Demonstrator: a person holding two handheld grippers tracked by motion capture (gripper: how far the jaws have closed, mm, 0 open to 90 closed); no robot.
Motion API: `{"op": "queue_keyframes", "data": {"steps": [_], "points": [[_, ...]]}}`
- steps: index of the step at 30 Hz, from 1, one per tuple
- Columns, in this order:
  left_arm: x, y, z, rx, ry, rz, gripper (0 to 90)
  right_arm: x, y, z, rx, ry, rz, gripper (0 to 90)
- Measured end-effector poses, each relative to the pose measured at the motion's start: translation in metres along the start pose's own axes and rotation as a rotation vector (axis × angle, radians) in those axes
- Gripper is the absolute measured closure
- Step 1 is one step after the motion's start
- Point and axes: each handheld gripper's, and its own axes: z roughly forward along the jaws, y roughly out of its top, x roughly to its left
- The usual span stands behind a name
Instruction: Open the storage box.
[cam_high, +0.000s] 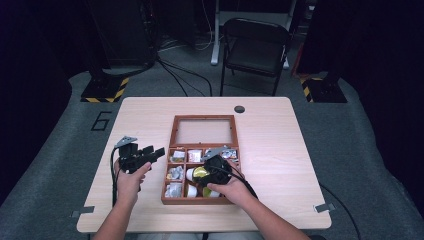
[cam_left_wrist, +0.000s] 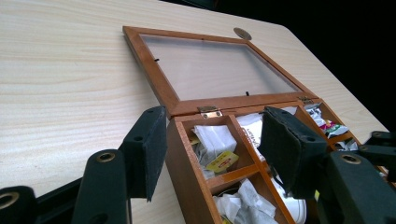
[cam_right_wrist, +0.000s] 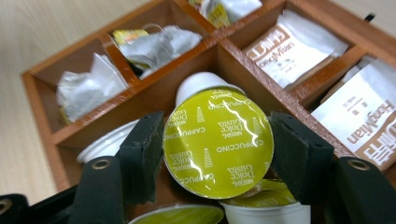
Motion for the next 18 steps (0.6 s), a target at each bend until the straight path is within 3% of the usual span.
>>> {"op": "queue_keyframes", "data": {"steps": [12, 15, 18], "points": [[0.003, 0.004, 0.002, -0.012, -0.003, -0.009, 41.2, -0.005, 0.000, -0.030, -0.063, -0.004, 0.028, 37.5], [0.003, 0.005, 0.003, -0.007, -0.006, -0.015, 41.2, -0.011, -0.002, -0.039, -0.065, -0.036, 0.022, 37.5], [0.002, 0.006, 0.005, -0.012, -0.007, -0.013, 41.2, -0.025, -0.005, -0.052, -0.095, -0.049, 0.054, 37.5]]}}
